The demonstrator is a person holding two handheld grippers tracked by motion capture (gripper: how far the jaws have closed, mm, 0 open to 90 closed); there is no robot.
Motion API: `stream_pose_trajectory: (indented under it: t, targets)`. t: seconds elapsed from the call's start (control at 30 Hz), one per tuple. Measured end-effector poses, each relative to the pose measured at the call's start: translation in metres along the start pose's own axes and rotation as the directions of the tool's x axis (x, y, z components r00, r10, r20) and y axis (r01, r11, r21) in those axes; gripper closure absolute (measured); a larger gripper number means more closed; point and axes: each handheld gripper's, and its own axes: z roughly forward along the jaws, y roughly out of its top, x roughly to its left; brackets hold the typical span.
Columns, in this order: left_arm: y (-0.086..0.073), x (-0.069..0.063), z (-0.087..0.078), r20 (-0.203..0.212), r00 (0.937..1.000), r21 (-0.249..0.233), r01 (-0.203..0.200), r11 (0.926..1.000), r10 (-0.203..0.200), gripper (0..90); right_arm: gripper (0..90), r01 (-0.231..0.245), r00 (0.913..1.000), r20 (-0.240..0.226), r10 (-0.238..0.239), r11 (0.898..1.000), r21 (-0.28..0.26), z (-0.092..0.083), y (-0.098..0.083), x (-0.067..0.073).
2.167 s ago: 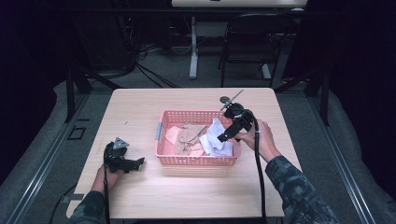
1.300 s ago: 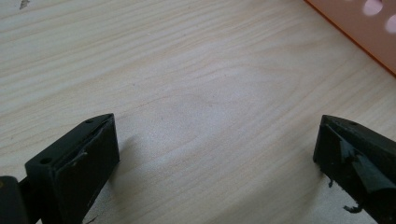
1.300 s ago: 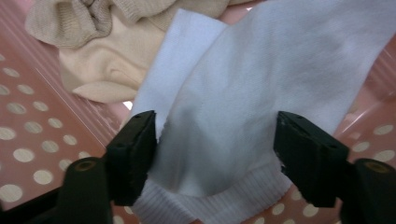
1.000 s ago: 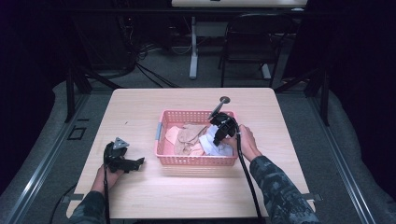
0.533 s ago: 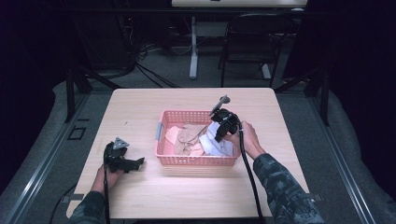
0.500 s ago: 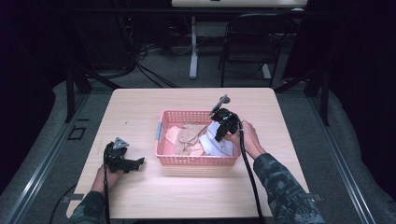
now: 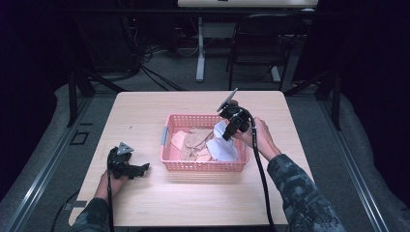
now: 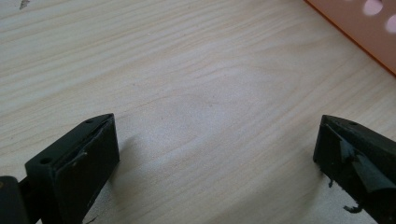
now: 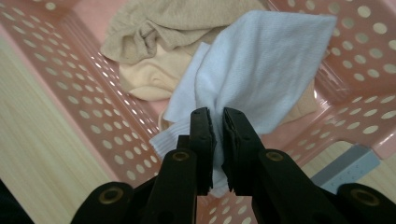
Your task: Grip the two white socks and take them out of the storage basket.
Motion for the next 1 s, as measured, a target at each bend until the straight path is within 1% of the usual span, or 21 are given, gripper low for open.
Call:
stream_pose_trajectory:
  t: [0.03, 0.1, 0.13, 0.17, 0.3, 0.4, 0.47, 0.5, 0.53, 0.57, 0.6, 0.67, 0.73, 0.77, 0.8, 0.93, 1.0]
  targets:
    - [0.000, 0.000, 0.000, 0.000, 1.0000, 0.000, 0.000, 1.0000, 0.000, 0.1, 82.1, 0.006, 1.0000, 0.003, -0.006, 1.000, -0.012, -0.005, 0.001, 0.001]
    - [0.000, 0.000, 0.000, 0.000, 1.0000, 0.000, 0.000, 1.0000, 0.000, 0.1, 82.2, 0.016, 0.9999, 0.003, -0.016, 1.000, -0.017, -0.011, 0.002, 0.002]
    - [0.000, 0.000, 0.000, 0.000, 1.0000, 0.000, 0.000, 1.0000, 0.000, 0.1, 82.2, 0.016, 0.9999, 0.003, -0.016, 1.000, -0.017, -0.011, 0.002, 0.002]
    - [0.000, 0.000, 0.000, 0.000, 1.0000, 0.000, 0.000, 1.0000, 0.000, 0.1, 82.2, 0.013, 0.9999, 0.001, -0.013, 1.000, -0.025, -0.016, 0.002, 0.003]
    - [0.000, 0.000, 0.000, 0.000, 1.0000, 0.000, 0.000, 1.0000, 0.000, 0.1, 82.2, 0.033, 0.9994, 0.009, -0.033, 0.999, -0.028, -0.028, 0.004, 0.006]
    - [0.000, 0.000, 0.000, 0.000, 1.0000, 0.000, 0.000, 1.0000, 0.000, 0.1, 82.2, 0.035, 0.9993, 0.008, -0.035, 0.999, -0.033, -0.033, 0.004, 0.008]
    - [0.000, 0.000, 0.000, 0.000, 1.0000, 0.000, -0.001, 1.0000, 0.001, 0.1, 82.2, 0.046, 0.9989, 0.014, -0.045, 0.998, -0.034, -0.041, 0.005, 0.009]
    - [0.000, 0.000, 0.000, 0.000, 1.0000, 0.000, 0.000, 1.0000, 0.000, 0.1, 82.2, 0.046, 0.9989, 0.014, -0.045, 0.998, -0.034, -0.041, 0.005, 0.009]
    - [0.000, 0.000, 0.000, 0.000, 1.0000, 0.000, 0.000, 1.0000, 0.000, 0.1, 82.2, 0.044, 0.9990, 0.010, -0.044, 0.998, -0.045, -0.046, 0.006, 0.010]
    - [0.000, 0.000, 0.000, 0.000, 1.0000, 0.000, 0.000, 1.0000, 0.000, 0.1, 82.1, 0.049, 0.9988, 0.010, -0.049, 0.998, -0.042, -0.048, 0.006, 0.010]
    - [0.000, 0.000, 0.000, 0.000, 1.0000, 0.000, 0.000, 1.0000, 0.000, 0.1, 82.1, 0.042, 0.9991, 0.005, -0.042, 0.998, -0.054, -0.050, 0.006, 0.010]
    - [0.000, 0.000, 0.000, 0.000, 1.0000, 0.000, 0.000, 1.0000, 0.000, 0.1, 82.2, 0.047, 0.9989, 0.008, -0.046, 0.997, -0.055, -0.052, 0.006, 0.011]
    - [0.000, 0.000, 0.000, 0.000, 1.0000, 0.000, -0.001, 1.0000, 0.001, 0.1, 82.1, 0.055, 0.9985, 0.009, -0.055, 0.997, -0.059, -0.059, 0.007, 0.013]
    - [0.000, 0.000, 0.000, 0.000, 1.0000, 0.000, -0.001, 1.0000, 0.001, 0.1, 82.1, 0.055, 0.9985, 0.009, -0.055, 0.997, -0.059, -0.059, 0.007, 0.013]
    - [0.000, 0.000, 0.000, 0.001, 1.0000, 0.000, 0.001, 1.0000, -0.001, 0.1, 82.1, 0.059, 0.9982, 0.010, -0.058, 0.996, -0.067, -0.064, 0.008, 0.015]
    - [0.000, 0.000, 0.000, 0.000, 1.0000, 0.000, 0.000, 1.0000, 0.000, 0.1, 82.2, 0.065, 0.9978, 0.015, -0.064, 0.995, -0.071, -0.071, 0.009, 0.017]
    - [0.000, 0.000, 0.000, 0.000, 1.0000, 0.000, -0.001, 1.0000, 0.001, 0.1, 82.1, 0.069, 0.9976, 0.015, -0.068, 0.994, -0.079, -0.078, 0.009, 0.018]
